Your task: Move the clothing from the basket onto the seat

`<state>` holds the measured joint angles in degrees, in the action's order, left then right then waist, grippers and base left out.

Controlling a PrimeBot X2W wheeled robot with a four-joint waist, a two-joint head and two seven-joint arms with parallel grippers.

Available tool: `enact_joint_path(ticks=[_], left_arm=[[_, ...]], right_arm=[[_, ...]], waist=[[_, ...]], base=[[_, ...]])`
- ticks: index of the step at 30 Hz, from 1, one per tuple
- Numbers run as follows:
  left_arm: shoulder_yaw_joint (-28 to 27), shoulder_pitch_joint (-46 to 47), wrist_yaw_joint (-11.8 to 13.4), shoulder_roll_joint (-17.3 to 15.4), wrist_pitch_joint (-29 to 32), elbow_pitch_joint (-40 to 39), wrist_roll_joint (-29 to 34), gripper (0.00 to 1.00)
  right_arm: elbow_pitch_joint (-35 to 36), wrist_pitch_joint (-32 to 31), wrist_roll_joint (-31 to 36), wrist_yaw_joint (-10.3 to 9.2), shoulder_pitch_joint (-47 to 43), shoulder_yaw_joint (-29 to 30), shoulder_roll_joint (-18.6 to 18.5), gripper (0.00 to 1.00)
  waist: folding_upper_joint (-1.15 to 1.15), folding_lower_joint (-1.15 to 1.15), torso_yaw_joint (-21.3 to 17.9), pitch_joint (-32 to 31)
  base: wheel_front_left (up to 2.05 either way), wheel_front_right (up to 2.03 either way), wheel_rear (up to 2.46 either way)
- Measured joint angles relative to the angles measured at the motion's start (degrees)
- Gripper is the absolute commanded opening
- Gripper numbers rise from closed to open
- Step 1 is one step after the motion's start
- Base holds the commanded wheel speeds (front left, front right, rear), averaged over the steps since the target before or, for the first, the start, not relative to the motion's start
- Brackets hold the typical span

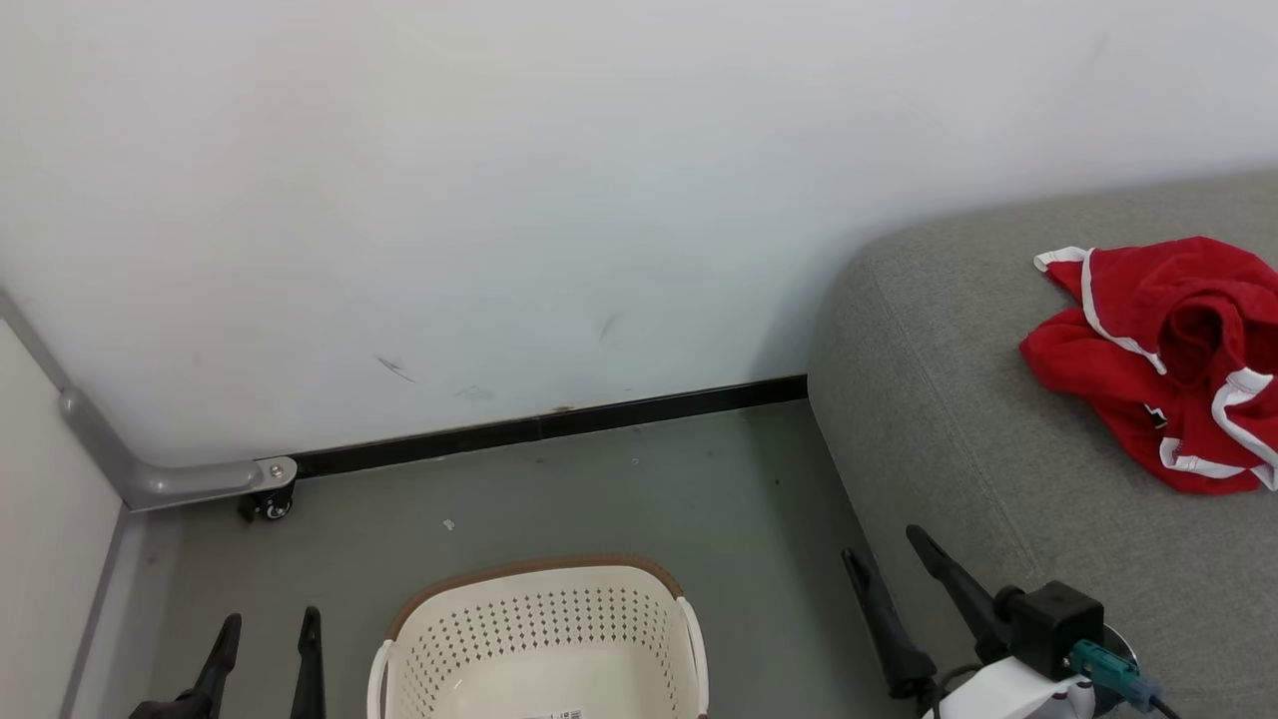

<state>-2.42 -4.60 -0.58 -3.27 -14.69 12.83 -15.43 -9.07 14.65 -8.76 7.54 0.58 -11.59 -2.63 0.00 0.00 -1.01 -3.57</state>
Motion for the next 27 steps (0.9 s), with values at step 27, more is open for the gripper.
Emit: enact_joint_path(ticks=[27], left_arm=[[-0.86, -0.59, -3.2, 1.01, 0.0, 1.09, -0.16, 1.0]], right_arm=[[2.5, 0.0, 0.13, 0.0, -2.69, -1.98, 0.11, 1.0]], waist=[[0.0, 0.0, 1.39, -1.12]], base=[[0.0, 0.0, 0.0]])
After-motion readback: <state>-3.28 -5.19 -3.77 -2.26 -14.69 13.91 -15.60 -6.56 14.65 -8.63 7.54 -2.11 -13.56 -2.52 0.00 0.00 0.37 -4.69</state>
